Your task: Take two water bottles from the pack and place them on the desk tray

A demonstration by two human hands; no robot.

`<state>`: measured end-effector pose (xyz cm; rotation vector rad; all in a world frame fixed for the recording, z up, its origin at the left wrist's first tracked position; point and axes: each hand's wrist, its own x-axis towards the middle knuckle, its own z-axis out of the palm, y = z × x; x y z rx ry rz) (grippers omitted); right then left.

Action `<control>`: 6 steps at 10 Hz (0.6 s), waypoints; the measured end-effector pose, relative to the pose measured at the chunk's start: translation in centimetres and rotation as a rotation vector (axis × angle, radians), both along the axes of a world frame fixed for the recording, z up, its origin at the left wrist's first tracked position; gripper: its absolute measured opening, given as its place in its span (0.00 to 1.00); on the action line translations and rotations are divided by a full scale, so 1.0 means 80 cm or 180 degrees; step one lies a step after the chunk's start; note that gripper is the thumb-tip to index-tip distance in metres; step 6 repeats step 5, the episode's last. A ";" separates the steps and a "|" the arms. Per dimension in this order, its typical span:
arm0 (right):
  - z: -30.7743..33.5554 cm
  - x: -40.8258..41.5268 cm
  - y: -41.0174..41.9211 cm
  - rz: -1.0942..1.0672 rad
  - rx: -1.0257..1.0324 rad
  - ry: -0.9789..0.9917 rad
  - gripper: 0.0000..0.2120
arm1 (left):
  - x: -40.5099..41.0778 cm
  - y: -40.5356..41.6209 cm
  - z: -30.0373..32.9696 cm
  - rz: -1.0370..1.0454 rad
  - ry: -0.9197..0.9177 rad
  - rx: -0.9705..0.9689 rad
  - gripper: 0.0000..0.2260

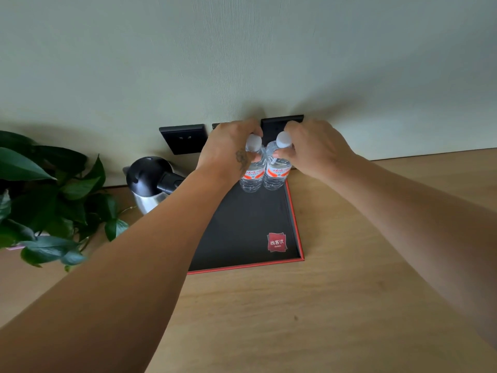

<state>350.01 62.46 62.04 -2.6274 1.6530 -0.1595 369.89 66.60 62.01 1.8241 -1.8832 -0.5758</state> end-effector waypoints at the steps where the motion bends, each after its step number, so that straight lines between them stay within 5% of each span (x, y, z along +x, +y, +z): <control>1: 0.002 0.003 -0.004 -0.0039 0.0133 -0.0037 0.22 | 0.001 -0.003 0.000 -0.0064 -0.0087 -0.0006 0.15; 6: 0.008 -0.002 0.009 0.0028 -0.0053 -0.0179 0.23 | 0.011 0.013 0.004 -0.0244 -0.0085 -0.0222 0.21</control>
